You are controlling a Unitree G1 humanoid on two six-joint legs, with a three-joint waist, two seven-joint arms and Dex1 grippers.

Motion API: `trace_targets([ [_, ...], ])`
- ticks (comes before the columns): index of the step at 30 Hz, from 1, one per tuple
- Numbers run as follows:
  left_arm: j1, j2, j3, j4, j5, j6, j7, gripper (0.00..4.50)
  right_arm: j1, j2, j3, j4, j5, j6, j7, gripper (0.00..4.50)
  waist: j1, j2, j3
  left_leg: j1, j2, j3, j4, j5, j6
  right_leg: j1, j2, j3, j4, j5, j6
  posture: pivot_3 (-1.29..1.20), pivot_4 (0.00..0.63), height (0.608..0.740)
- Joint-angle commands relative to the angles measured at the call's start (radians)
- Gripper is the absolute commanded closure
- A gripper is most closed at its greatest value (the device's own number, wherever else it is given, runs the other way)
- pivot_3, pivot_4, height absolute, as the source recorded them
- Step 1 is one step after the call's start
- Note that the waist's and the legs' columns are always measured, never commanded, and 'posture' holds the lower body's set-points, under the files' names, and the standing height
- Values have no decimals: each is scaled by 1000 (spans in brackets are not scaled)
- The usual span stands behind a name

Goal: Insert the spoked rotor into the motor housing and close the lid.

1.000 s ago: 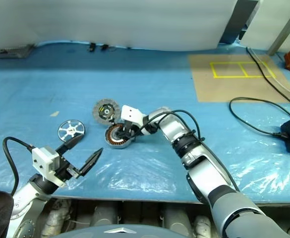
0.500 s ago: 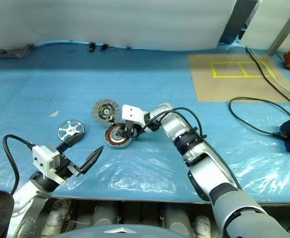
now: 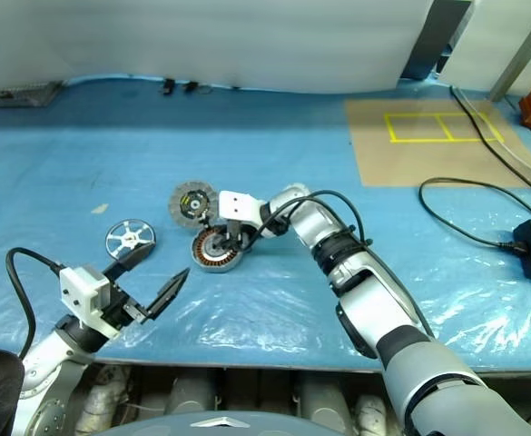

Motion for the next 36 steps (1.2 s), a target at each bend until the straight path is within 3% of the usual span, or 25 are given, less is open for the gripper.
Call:
trace_targets([
  [1,2,0,8,-25,0,-21,2,0,-4,8,-17,-44,19,13,35,3849,0,0,0,0,0,0,0,0,0,0,0,0,0,0,0,0,150,740],
  [27,-8,0,0,-13,13,-23,2,0,9,12,-14,-41,1,30,39,3849,0,0,0,0,0,0,1,0,0,0,0,0,1,0,0,0,150,740],
  [36,-1,2,-5,-11,16,-20,-1,0,12,23,-77,-98,77,101,80,663,1,0,0,0,0,0,1,0,0,-1,0,0,1,0,0,0,150,740],
])
